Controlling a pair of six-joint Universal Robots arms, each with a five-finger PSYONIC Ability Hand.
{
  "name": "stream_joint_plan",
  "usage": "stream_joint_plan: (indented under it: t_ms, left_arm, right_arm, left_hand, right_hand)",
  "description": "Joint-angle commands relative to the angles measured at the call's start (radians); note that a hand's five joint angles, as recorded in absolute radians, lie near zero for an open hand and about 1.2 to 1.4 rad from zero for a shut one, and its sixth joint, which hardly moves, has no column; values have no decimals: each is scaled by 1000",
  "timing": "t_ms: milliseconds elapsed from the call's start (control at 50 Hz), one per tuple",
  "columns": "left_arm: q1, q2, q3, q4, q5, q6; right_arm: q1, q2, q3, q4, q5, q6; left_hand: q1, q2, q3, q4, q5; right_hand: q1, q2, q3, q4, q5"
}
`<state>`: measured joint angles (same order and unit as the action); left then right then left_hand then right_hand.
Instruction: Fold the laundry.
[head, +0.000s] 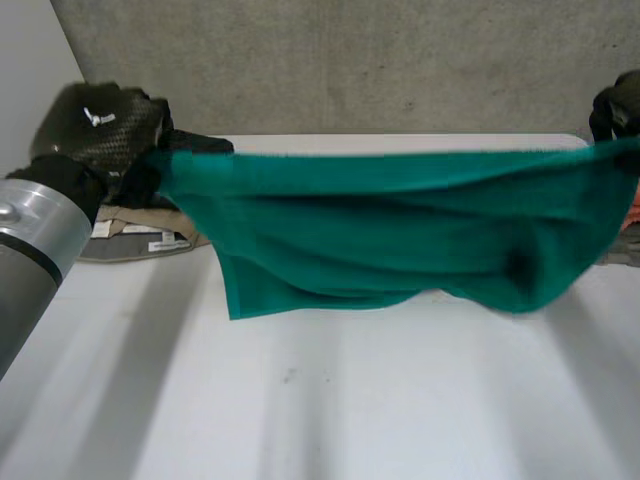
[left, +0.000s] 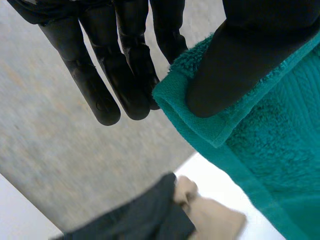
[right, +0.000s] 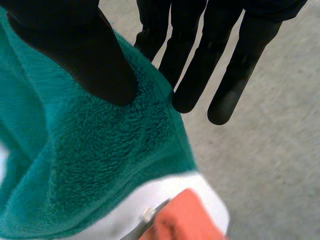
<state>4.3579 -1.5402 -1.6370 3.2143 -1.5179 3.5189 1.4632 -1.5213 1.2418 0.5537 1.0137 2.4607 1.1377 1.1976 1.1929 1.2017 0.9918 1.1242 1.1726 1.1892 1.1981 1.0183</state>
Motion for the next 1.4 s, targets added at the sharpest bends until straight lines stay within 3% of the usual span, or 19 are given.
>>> stream_joint_plan:
  t_ms: [20, 80, 160, 240, 260, 340, 420, 540, 700, 920, 1080, 1220, 1340, 1360, 1400]
  left_arm:
    - [34, -191, 19, -5, 22, -2]
    - [26, -265, 75, 15, 22, -3]
    - [22, -382, 230, 116, 15, -6]
    - [22, -437, 411, 264, 15, -31]
    - [23, -439, 472, 336, 15, -55]
    - [31, -439, 583, 490, -1, -139]
    - [32, -428, 620, 513, -33, -184]
    - [32, -408, 562, 454, -45, -190]
    - [49, -351, 283, 360, -38, -187]
    - [46, -330, -136, 338, -28, -137]
    - [52, -284, -286, 205, -1, 46]
    - [61, -149, -389, -106, 5, 219]
    - [101, -101, -383, -111, 31, 233]
    - [101, -100, -379, -100, 38, 232]
    - [95, -101, -369, -82, 50, 227]
  right_arm:
    - [70, 122, 25, 40, 75, -92]
    - [115, 208, -1, 9, 140, -86]
    - [178, 306, -77, -179, 265, -60]
    - [203, 317, -116, -490, 391, 9]
    - [207, 317, -110, -632, 417, 39]
    - [230, 293, -72, -933, 425, 139]
    - [232, 213, -24, -1058, 425, 254]
    - [233, 142, 44, -997, 393, 285]
    - [236, 130, 209, -709, 316, 264]
    - [229, 308, 470, -661, 305, 68]
    - [226, 314, 518, -575, 316, -72]
    - [103, 159, 542, -145, 296, -284]
    - [20, 145, 568, -201, 174, -295]
    - [20, 147, 570, -210, 171, -290]
    - [19, 173, 570, -227, 161, -278]
  left_hand:
    - [259, 199, 203, 195, 230]
    - [259, 199, 203, 195, 230]
    - [259, 199, 203, 195, 230]
    - [259, 199, 203, 195, 230]
    - [259, 199, 203, 195, 230]
    - [259, 199, 203, 195, 230]
    - [259, 199, 203, 195, 230]
    - [259, 199, 203, 195, 230]
    - [259, 199, 203, 195, 230]
    - [259, 199, 203, 195, 230]
    - [259, 199, 203, 195, 230]
    - [259, 199, 203, 195, 230]
    - [259, 199, 203, 195, 230]
    - [259, 199, 203, 195, 230]
    - [259, 199, 203, 195, 230]
  right_hand:
    - [272, 224, 207, 198, 203]
    - [272, 224, 207, 198, 203]
    - [272, 224, 207, 198, 203]
    - [272, 224, 207, 198, 203]
    - [272, 224, 207, 198, 203]
    - [272, 224, 207, 198, 203]
    - [272, 224, 207, 198, 203]
    - [272, 224, 207, 198, 203]
    - [272, 224, 207, 198, 203]
    - [272, 224, 207, 198, 203]
    - [272, 224, 207, 198, 203]
    - [272, 224, 207, 198, 203]
    - [272, 224, 207, 198, 203]
    - [195, 146, 130, 121, 126]
    - [-437, -485, -502, -511, -505]
